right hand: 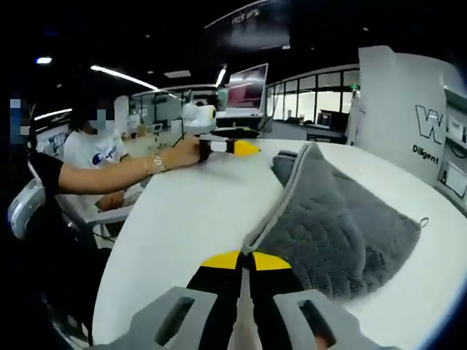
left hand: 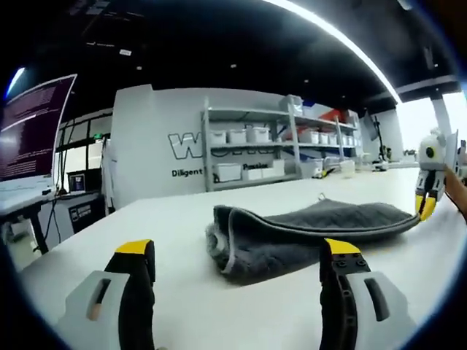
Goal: Open the folded towel by lifting each exposed corner and separating the folded layers until the towel lies flat within the target outline without major curled edges
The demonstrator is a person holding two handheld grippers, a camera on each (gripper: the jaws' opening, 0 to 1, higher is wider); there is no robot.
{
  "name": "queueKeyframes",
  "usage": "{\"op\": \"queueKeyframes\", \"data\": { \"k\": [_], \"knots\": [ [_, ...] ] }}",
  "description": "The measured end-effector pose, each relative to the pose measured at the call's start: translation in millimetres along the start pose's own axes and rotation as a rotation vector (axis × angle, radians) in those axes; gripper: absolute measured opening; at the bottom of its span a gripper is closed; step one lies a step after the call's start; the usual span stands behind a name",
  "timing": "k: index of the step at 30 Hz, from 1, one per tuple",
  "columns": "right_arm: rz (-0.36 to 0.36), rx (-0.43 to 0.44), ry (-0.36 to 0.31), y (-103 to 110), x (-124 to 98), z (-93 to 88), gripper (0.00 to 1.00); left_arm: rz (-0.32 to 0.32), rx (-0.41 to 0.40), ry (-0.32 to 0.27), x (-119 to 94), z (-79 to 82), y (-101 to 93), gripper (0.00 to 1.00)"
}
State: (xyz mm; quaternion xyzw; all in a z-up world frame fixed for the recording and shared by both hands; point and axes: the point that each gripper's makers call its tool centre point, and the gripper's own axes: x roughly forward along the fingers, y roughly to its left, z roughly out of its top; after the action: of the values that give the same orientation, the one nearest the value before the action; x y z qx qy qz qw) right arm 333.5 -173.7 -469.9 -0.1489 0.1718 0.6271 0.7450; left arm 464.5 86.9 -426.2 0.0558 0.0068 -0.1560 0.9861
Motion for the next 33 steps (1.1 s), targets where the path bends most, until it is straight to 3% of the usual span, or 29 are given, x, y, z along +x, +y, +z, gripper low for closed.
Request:
{"op": "queueKeyframes", "data": {
  "k": [4, 9, 15, 20, 24, 26, 29, 33],
  "knots": [
    [0.075, 0.014, 0.009, 15, 0, -3.4, 0.0, -0.016, -0.008, 0.011, 1, -2.7, -2.1, 0.92],
    [0.076, -0.027, 0.072, 20, 8, -16.9, 0.0, -0.019, -0.016, 0.015, 0, -4.0, -3.1, 0.92],
    [0.055, -0.109, 0.033, 17, 5, -10.1, 0.04, -0.025, -0.022, 0.01, 0, -2.8, -3.7, 0.92],
    [0.039, -0.159, -0.088, 16, -2, 15.4, 0.31, -0.025, -0.04, 0.009, 1, -2.8, -1.5, 0.92],
    [0.002, -0.149, -0.16, 9, -10, 30.2, 0.35, -0.008, -0.049, 0.006, -1, -2.7, 2.9, 0.92],
    [-0.055, -0.144, -0.19, -2, -13, 36.1, 0.43, 0.0, -0.059, 0.009, -1, -4.0, 5.4, 0.92],
    [-0.116, -0.115, -0.195, -16, -17, 36.4, 0.56, -0.006, -0.092, 0.043, -1, -12.1, 5.0, 0.91],
    [-0.18, -0.105, -0.158, -30, -16, 30.0, 0.75, -0.003, -0.112, 0.018, -2, -7.8, 7.9, 0.91]
  ]
}}
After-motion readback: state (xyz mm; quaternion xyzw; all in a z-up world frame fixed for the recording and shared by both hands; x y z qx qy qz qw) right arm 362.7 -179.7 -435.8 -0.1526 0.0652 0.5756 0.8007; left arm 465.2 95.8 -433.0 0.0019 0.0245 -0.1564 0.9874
